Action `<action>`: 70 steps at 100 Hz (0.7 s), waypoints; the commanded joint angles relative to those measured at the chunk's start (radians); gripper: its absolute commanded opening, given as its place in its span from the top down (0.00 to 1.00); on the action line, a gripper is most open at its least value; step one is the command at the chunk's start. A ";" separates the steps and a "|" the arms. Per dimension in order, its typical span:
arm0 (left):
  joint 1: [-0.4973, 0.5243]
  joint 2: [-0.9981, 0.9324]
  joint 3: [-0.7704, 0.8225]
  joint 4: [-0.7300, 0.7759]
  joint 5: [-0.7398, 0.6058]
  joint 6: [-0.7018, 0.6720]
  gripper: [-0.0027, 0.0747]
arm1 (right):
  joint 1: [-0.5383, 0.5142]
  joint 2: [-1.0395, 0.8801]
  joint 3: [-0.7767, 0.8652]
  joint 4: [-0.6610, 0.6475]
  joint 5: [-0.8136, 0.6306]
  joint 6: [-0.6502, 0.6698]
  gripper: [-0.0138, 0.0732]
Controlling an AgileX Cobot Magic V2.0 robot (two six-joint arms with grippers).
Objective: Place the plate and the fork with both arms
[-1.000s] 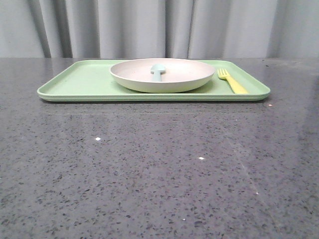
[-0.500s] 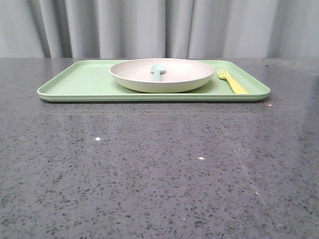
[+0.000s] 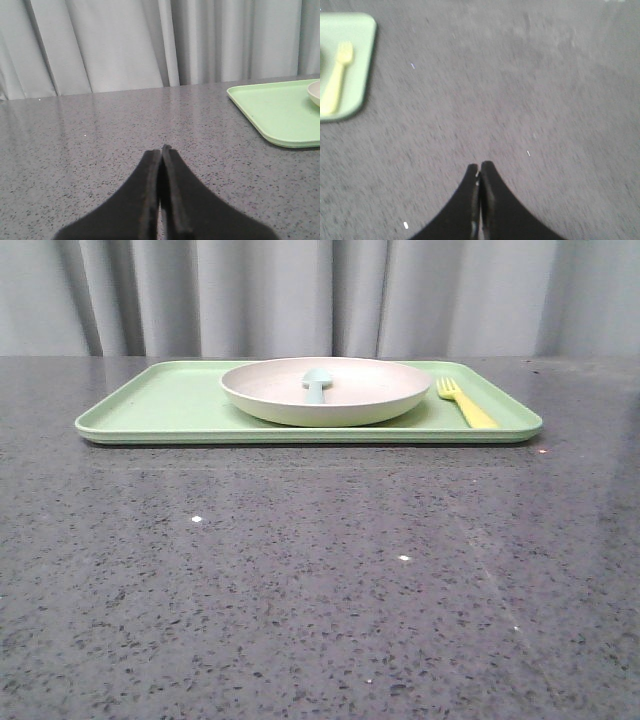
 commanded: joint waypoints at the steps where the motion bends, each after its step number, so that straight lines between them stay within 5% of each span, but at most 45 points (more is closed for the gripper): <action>1: -0.008 -0.033 0.014 -0.007 -0.087 -0.009 0.99 | -0.008 -0.052 0.043 -0.022 -0.202 -0.009 0.98; 18: -0.008 -0.033 0.014 -0.007 -0.087 -0.009 0.99 | -0.008 -0.201 0.197 0.035 -0.375 -0.057 0.98; 45: -0.008 -0.033 0.014 -0.007 -0.087 -0.009 0.99 | -0.018 -0.392 0.377 0.238 -0.448 -0.389 0.98; 70: -0.008 -0.033 0.014 -0.007 -0.087 -0.009 0.99 | -0.080 -0.400 0.503 0.281 -0.649 -0.401 0.98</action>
